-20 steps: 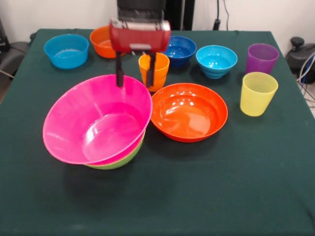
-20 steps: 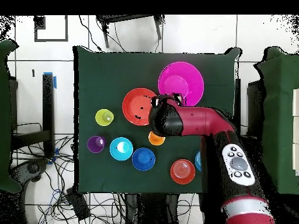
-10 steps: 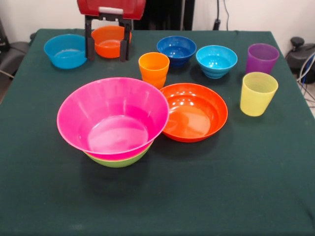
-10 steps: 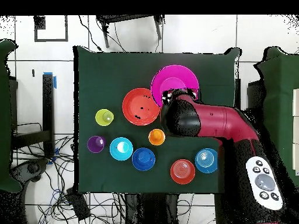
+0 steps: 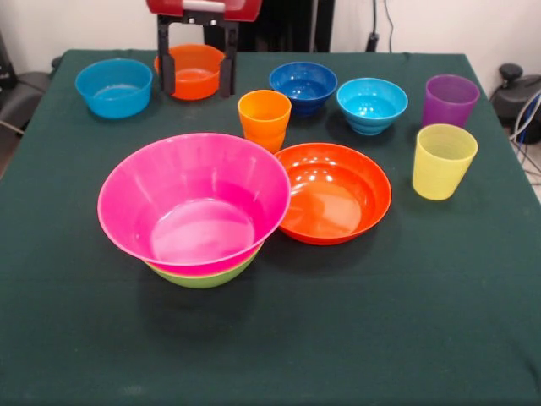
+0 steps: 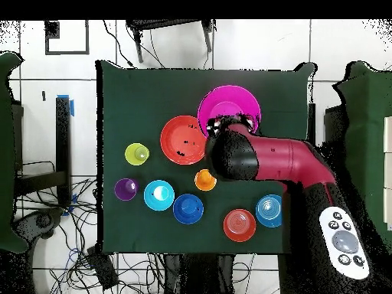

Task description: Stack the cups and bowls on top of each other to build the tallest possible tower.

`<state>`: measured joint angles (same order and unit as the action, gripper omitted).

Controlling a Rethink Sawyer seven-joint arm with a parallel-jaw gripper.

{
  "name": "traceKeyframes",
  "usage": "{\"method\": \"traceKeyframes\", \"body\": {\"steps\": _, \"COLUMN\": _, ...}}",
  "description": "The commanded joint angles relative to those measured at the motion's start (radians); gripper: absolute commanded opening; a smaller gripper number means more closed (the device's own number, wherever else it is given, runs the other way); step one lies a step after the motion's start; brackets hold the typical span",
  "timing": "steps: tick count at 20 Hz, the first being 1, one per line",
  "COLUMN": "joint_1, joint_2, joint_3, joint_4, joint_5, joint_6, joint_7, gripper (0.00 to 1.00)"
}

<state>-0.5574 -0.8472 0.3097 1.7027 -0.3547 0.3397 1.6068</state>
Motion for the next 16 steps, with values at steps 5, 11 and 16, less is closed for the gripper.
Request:
{"method": "traceKeyframes", "body": {"steps": 5, "joint_1": 0.017, "joint_2": 0.017, "joint_3": 0.060, "joint_4": 0.130, "joint_5": -0.037, "joint_6": 0.086, "joint_7": -0.015, "gripper": 1.00}}
{"method": "traceKeyframes", "body": {"steps": 11, "joint_1": 0.023, "joint_2": 0.018, "joint_3": 0.057, "joint_4": 0.125, "joint_5": -0.036, "joint_6": 0.087, "joint_7": -0.010, "gripper": 1.00}}
{"method": "traceKeyframes", "body": {"steps": 16, "joint_1": 0.052, "joint_2": 0.030, "joint_3": 0.035, "joint_4": 0.117, "joint_5": -0.043, "joint_6": 0.062, "joint_7": 0.024, "gripper": 1.00}}
